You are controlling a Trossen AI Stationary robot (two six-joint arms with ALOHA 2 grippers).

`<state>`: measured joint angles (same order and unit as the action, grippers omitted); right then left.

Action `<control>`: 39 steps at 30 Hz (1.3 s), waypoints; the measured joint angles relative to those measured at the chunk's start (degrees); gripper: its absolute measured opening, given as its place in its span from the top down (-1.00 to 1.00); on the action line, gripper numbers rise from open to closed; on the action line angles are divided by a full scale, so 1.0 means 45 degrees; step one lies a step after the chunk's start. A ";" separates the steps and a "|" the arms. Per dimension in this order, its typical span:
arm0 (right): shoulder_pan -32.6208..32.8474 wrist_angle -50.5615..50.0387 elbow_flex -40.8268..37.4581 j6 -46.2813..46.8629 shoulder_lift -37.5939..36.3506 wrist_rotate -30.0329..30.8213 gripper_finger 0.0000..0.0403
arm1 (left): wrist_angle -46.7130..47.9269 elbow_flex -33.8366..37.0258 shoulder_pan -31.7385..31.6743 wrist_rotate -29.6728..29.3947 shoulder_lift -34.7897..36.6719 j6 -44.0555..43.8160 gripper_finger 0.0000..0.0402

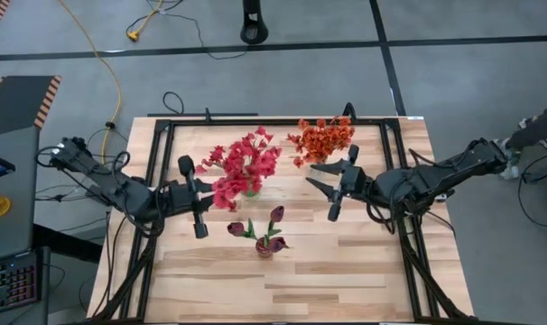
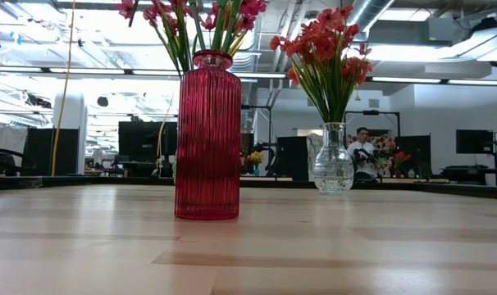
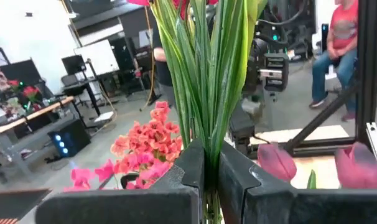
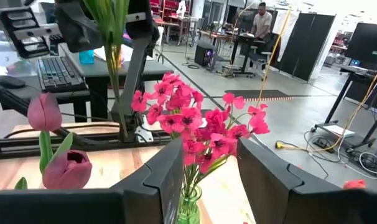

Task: Sort flowers into vase by color
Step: Put the pink flowers into the green vase

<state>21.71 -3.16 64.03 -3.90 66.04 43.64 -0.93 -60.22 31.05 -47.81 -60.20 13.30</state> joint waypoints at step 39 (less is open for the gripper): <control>-0.0942 -0.0632 0.0000 -0.0024 0.0593 -0.0792 0.13 | -1.3579 0.9197 -0.6851 1.0533 0.0327 0.2251 0.96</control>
<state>17.47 -6.00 64.03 -4.01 68.71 40.07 -62.03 -18.83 0.22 -0.41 -58.73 23.43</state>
